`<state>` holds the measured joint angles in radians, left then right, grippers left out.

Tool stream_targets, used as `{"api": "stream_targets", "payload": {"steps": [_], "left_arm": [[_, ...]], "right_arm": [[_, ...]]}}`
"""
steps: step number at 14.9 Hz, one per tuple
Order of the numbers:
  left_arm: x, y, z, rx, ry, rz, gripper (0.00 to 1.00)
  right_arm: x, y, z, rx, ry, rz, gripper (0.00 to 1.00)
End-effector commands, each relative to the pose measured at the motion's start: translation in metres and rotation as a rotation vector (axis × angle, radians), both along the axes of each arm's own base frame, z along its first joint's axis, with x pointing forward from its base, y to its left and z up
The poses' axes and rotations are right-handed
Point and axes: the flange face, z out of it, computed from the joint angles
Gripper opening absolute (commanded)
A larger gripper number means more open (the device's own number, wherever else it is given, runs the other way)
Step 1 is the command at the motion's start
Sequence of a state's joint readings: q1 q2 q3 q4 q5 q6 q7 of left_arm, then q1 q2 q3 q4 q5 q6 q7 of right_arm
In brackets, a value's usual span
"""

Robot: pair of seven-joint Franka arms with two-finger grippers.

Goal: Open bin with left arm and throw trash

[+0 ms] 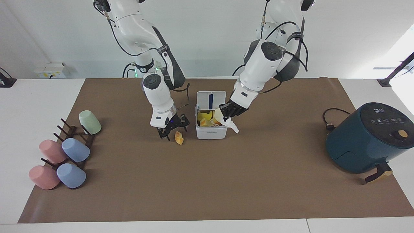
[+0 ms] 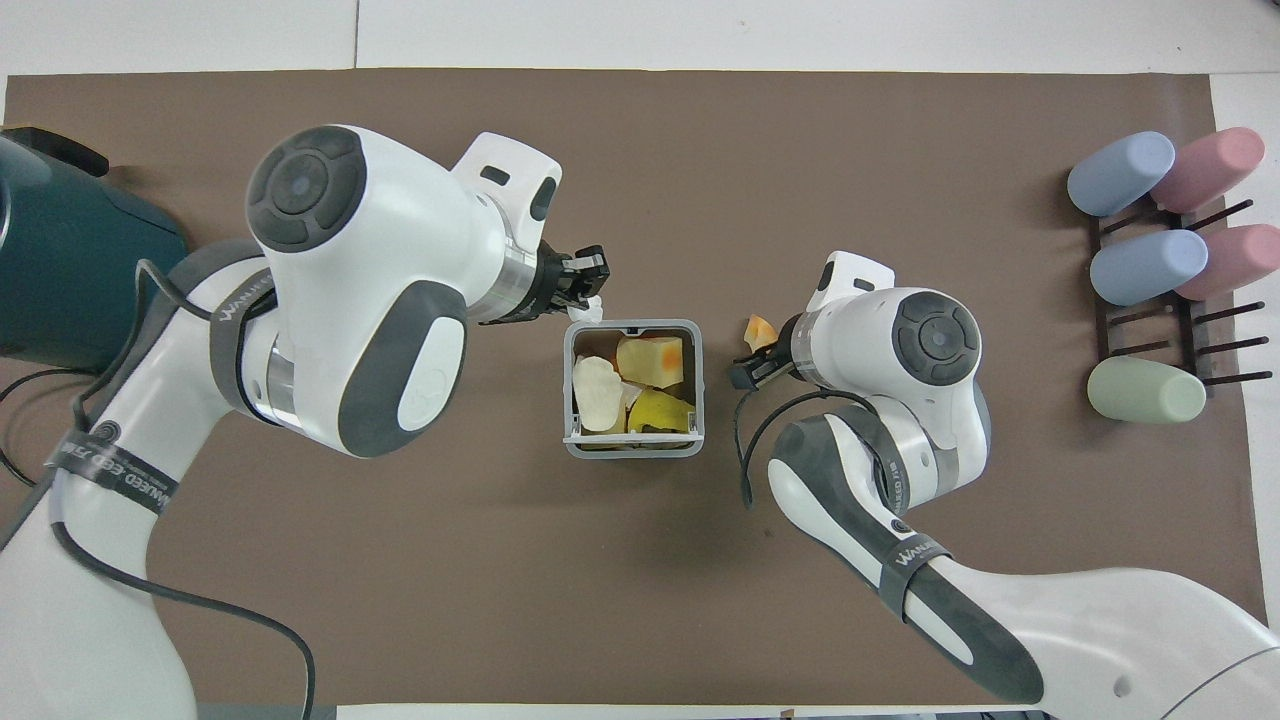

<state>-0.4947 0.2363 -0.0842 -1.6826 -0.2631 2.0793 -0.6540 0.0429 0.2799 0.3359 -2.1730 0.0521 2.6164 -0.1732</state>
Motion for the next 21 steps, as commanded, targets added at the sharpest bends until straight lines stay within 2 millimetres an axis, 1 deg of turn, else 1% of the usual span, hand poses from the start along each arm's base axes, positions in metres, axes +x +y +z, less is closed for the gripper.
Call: {"api": "stream_targets", "payload": {"steps": [1,2,3,4,6,8,10,11,12,14,15,16,17,18,19,20,21], "left_arm": [[-0.023,-0.016,-0.028,-0.013,0.005,-0.017,0.00],[-0.030,-0.023,-0.034,-0.011,0.001,-0.030,0.00],[-0.039,-0.034,-0.041,-0.009,0.002,-0.049,0.00],[-0.044,-0.037,-0.049,-0.005,0.003,-0.056,0.00],[-0.046,-0.035,-0.060,0.002,0.004,-0.060,0.00],[-0.047,-0.034,-0.062,0.006,0.009,-0.065,0.00],[-0.050,-0.033,-0.069,0.013,0.018,-0.069,0.02],[-0.051,-0.032,-0.070,0.015,0.020,-0.067,0.11],[-0.051,-0.032,-0.069,0.016,0.021,-0.068,0.34],[-0.052,-0.032,-0.070,0.021,0.028,-0.069,0.75],[-0.055,-0.034,-0.070,0.024,0.033,-0.076,1.00],[-0.056,-0.035,-0.070,0.025,0.038,-0.078,1.00],[-0.056,-0.034,-0.069,0.030,0.045,-0.080,1.00],[-0.056,-0.034,-0.068,0.033,0.050,-0.083,1.00],[-0.057,-0.035,-0.068,0.036,0.055,-0.087,1.00],[-0.057,-0.033,-0.067,0.039,0.057,-0.086,1.00],[-0.056,-0.033,-0.065,0.039,0.058,-0.086,1.00]], "right_arm": [[-0.009,-0.002,-0.003,-0.011,-0.019,0.035,0.00],[-0.009,-0.002,-0.003,-0.011,-0.018,0.031,0.00],[-0.009,0.001,-0.001,-0.010,-0.020,0.029,0.00],[-0.009,0.003,0.002,-0.007,-0.024,0.023,0.00],[-0.008,0.004,0.010,0.000,-0.029,-0.021,0.00],[-0.008,0.004,0.028,0.001,-0.040,-0.055,0.00],[-0.008,0.005,0.053,-0.006,-0.024,-0.105,0.00],[-0.008,0.006,0.067,-0.013,-0.002,-0.144,0.00],[-0.008,0.008,0.082,-0.017,0.013,-0.184,0.00],[-0.011,0.011,0.109,-0.022,0.047,-0.268,0.00],[-0.011,0.013,0.124,-0.020,0.068,-0.318,0.00],[-0.014,0.024,0.138,-0.027,0.097,-0.352,0.00],[-0.013,0.032,0.153,-0.026,0.127,-0.412,0.00],[-0.014,0.041,0.161,-0.024,0.153,-0.475,0.00],[-0.016,0.051,0.167,-0.016,0.169,-0.526,0.00],[-0.021,0.064,0.169,-0.003,0.182,-0.566,0.00],[-0.022,0.070,0.169,0.017,0.193,-0.605,0.00]]}}
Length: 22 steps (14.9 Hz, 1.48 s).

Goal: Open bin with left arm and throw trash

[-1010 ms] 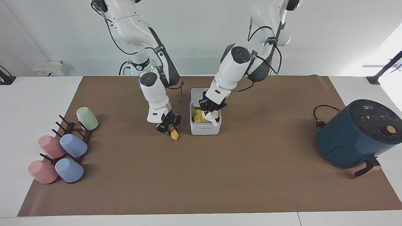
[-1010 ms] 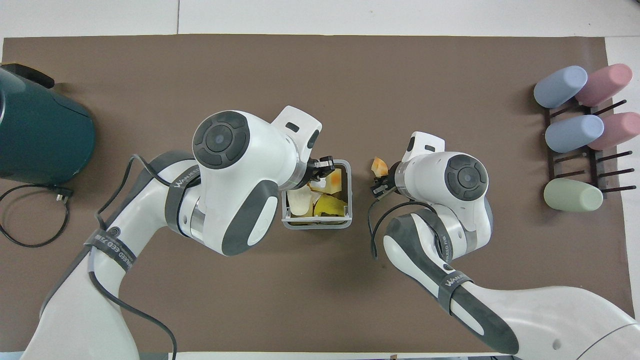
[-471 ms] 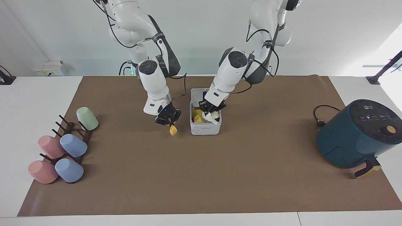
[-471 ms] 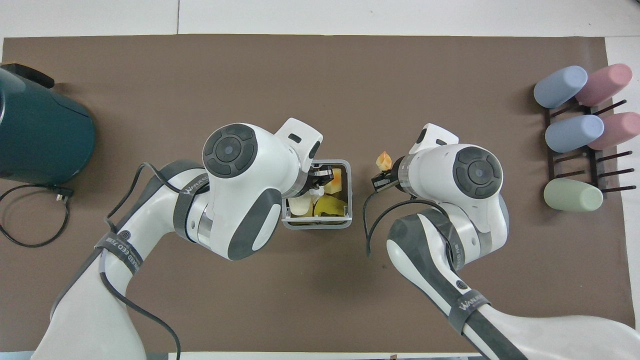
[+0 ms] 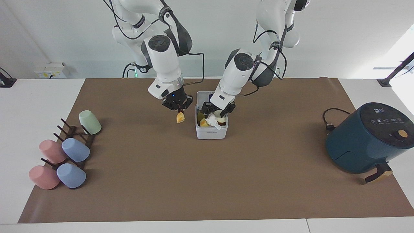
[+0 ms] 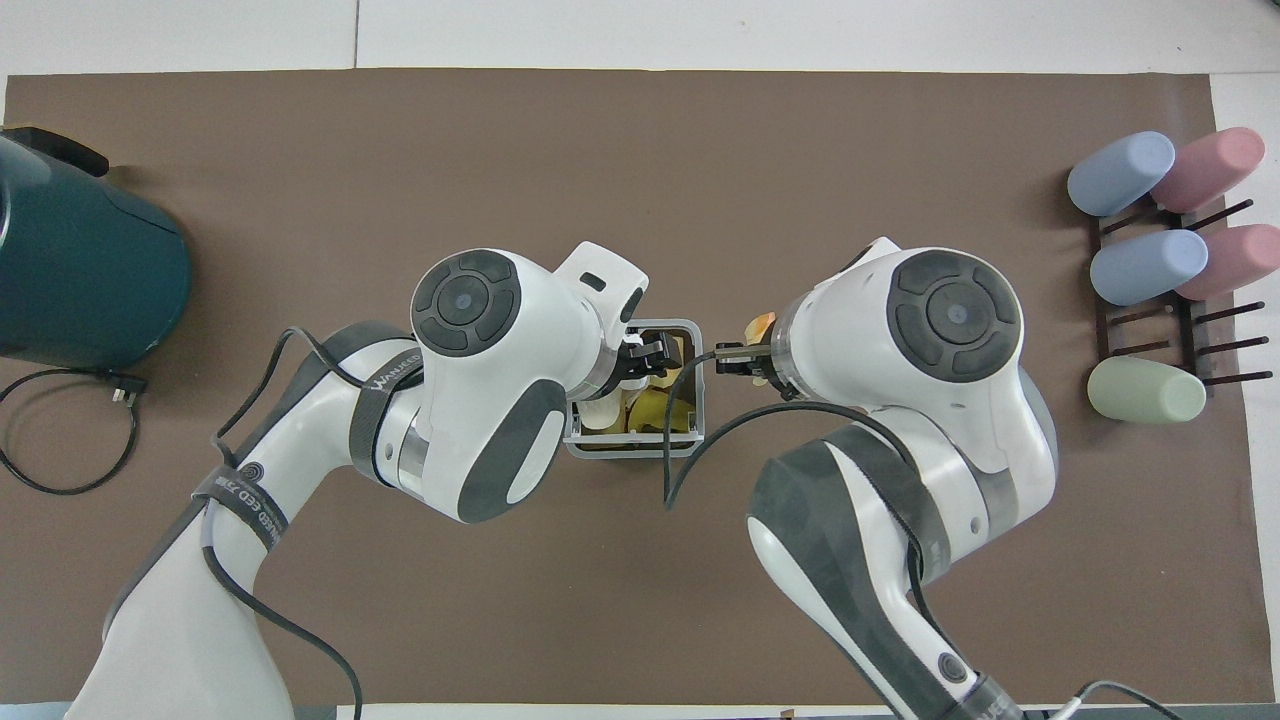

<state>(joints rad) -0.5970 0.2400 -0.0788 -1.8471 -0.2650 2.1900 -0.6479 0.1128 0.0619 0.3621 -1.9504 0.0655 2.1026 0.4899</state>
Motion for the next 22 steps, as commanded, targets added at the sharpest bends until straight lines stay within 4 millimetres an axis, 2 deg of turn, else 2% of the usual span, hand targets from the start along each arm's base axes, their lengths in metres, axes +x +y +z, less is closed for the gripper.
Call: {"api": "stream_targets", "payload": {"steps": [1,3,6,9,10,12,14,15,16,18,20,22], "left_arm": [[-0.003,0.007,0.011,-0.006,0.020,-0.010,1.00],[0.008,0.020,0.036,-0.010,0.012,0.002,1.00],[0.045,0.077,0.074,0.004,0.002,0.009,1.00],[0.070,0.142,0.100,0.024,-0.034,-0.003,1.00],[0.075,0.169,0.111,0.054,-0.056,-0.008,1.00],[0.079,0.219,0.129,0.108,-0.074,-0.042,1.00],[0.078,0.260,0.147,0.167,-0.062,-0.107,1.00],[0.076,0.278,0.157,0.196,-0.051,-0.138,1.00],[0.069,0.291,0.167,0.214,-0.036,-0.175,1.00],[0.056,0.309,0.179,0.221,-0.022,-0.198,1.00],[0.044,0.311,0.179,0.231,-0.008,-0.215,1.00],[0.032,0.312,0.170,0.233,0.004,-0.217,1.00]], "right_arm": [[-0.001,0.020,0.000,0.052,0.040,-0.112,0.00],[-0.006,0.031,0.001,0.077,0.043,-0.140,0.00],[-0.005,0.042,0.005,0.148,0.031,-0.187,0.00],[-0.008,0.054,0.001,0.217,0.031,-0.208,0.00],[-0.012,0.066,-0.004,0.221,0.036,-0.191,0.00],[-0.014,0.068,-0.014,0.225,0.028,-0.191,0.00],[-0.018,0.067,-0.021,0.224,0.016,-0.186,0.00],[-0.018,0.068,-0.021,0.224,0.015,-0.184,0.28],[-0.018,0.068,-0.021,0.225,0.013,-0.183,0.99],[-0.017,0.068,-0.020,0.227,0.012,-0.184,1.00],[-0.017,0.067,-0.021,0.226,0.014,-0.186,1.00],[-0.013,0.066,-0.015,0.215,0.011,-0.178,1.00]]}}
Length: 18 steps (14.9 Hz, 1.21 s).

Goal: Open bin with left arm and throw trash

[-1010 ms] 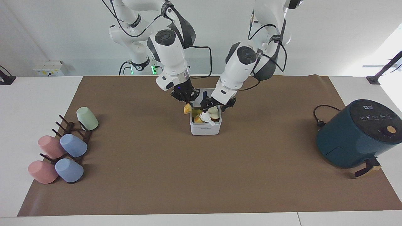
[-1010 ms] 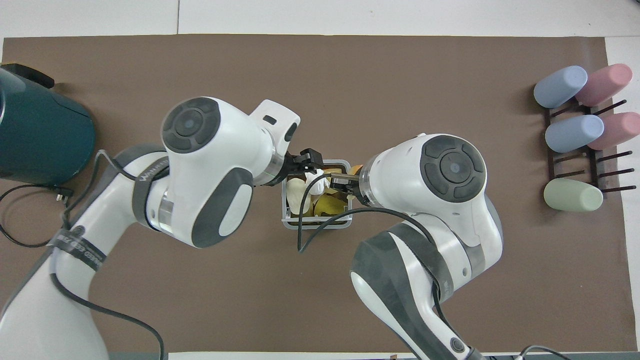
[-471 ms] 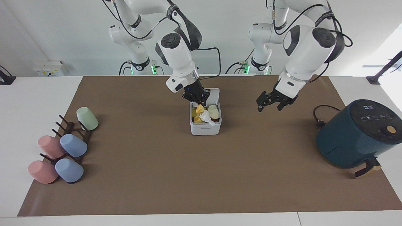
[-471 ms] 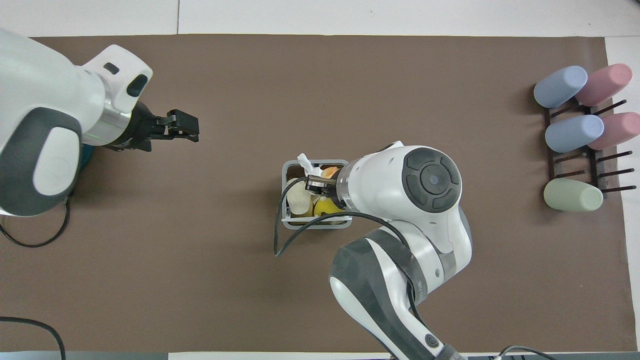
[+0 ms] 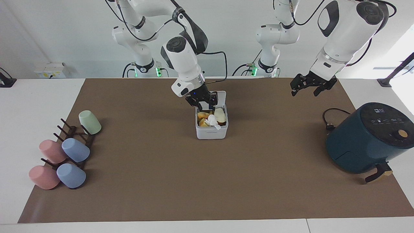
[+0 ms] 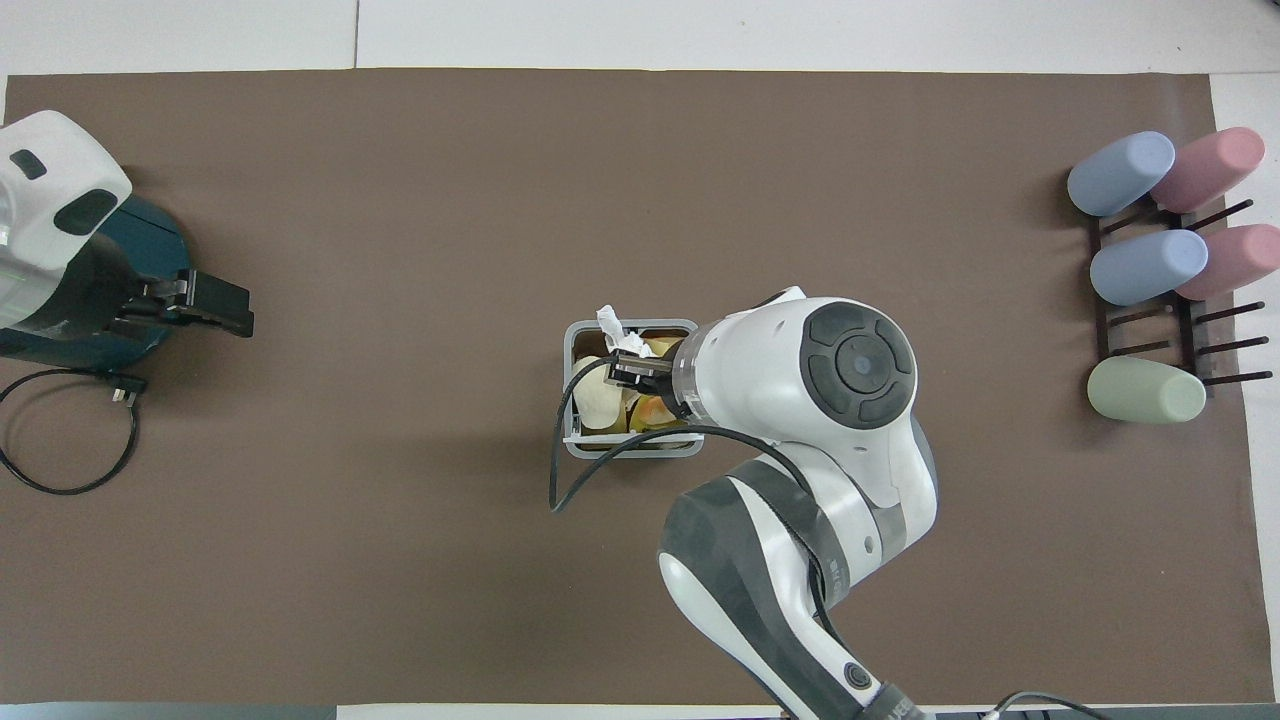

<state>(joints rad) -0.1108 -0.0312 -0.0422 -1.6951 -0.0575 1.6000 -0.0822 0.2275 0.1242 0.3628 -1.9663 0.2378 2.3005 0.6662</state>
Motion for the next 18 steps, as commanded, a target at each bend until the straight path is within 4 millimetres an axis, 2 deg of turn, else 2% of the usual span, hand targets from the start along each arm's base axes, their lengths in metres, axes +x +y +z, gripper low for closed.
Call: {"api": "stream_targets", "payload": {"steps": [1,3,5,7,9,11,13,15,18], "left_arm": [[-0.018,0.002,-0.011,0.035,0.009,-0.022,1.00],[-0.013,0.002,-0.008,0.035,-0.016,-0.011,1.00],[-0.010,0.004,0.002,0.086,-0.036,-0.031,1.00],[-0.010,0.009,0.015,0.093,-0.039,-0.015,1.00],[-0.013,0.023,0.026,0.082,-0.009,0.017,1.00],[-0.018,0.028,0.023,0.070,0.021,0.028,1.00],[-0.017,0.033,0.009,0.067,0.006,0.042,1.00],[-0.010,0.029,0.006,0.061,-0.042,0.045,1.00],[0.000,0.027,0.017,0.056,-0.050,0.040,1.00]], "right_arm": [[0.007,-0.007,0.010,0.002,-0.001,-0.013,1.00],[0.018,-0.015,0.021,-0.066,-0.014,0.021,1.00],[0.031,-0.042,0.022,-0.186,-0.049,0.056,1.00],[0.041,-0.070,0.020,-0.221,-0.055,0.101,1.00],[0.054,-0.104,0.019,-0.235,-0.063,0.140,1.00],[0.058,-0.125,0.024,-0.248,-0.060,0.160,1.00],[0.057,-0.129,0.029,-0.253,-0.061,0.162,1.00],[0.056,-0.129,0.029,-0.254,-0.059,0.164,1.00],[0.055,-0.129,0.029,-0.259,-0.041,0.169,1.00]]}}
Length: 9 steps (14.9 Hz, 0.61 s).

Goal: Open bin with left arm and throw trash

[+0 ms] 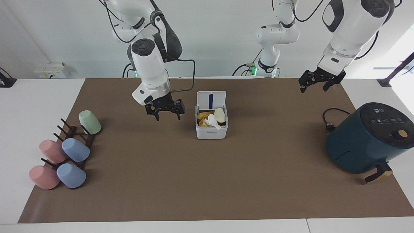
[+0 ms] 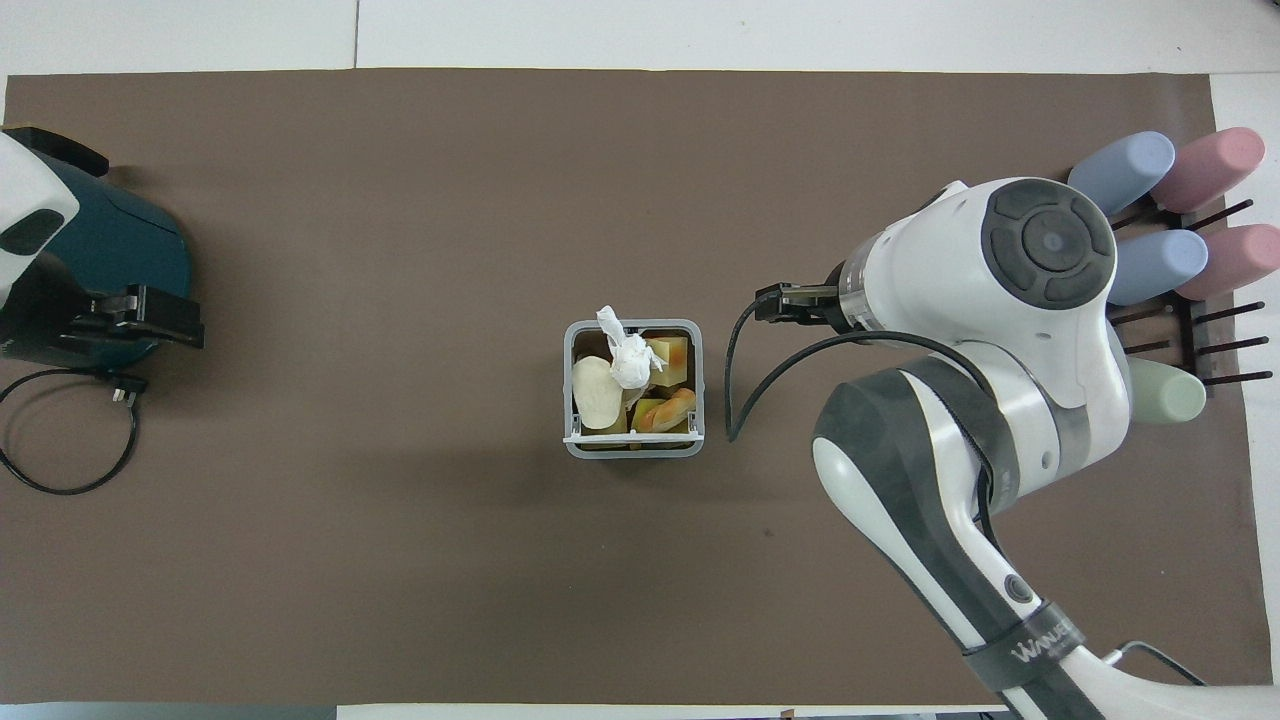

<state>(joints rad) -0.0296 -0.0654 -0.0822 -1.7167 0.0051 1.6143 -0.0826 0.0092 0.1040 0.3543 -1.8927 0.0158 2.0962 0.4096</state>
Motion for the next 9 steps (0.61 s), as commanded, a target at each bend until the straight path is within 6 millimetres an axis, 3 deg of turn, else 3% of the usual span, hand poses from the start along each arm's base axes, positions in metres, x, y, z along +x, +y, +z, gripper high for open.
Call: {"api": "stream_targets", "payload": {"steps": [1,9], "left_arm": [[0.005,-0.003,0.010,-0.006,-0.006,0.000,1.00],[0.005,0.011,0.012,-0.059,-0.001,0.021,1.00]], "right_arm": [[-0.002,-0.002,0.005,-0.019,0.001,0.013,1.00],[0.003,-0.012,0.015,-0.018,-0.005,-0.003,1.00]]}}
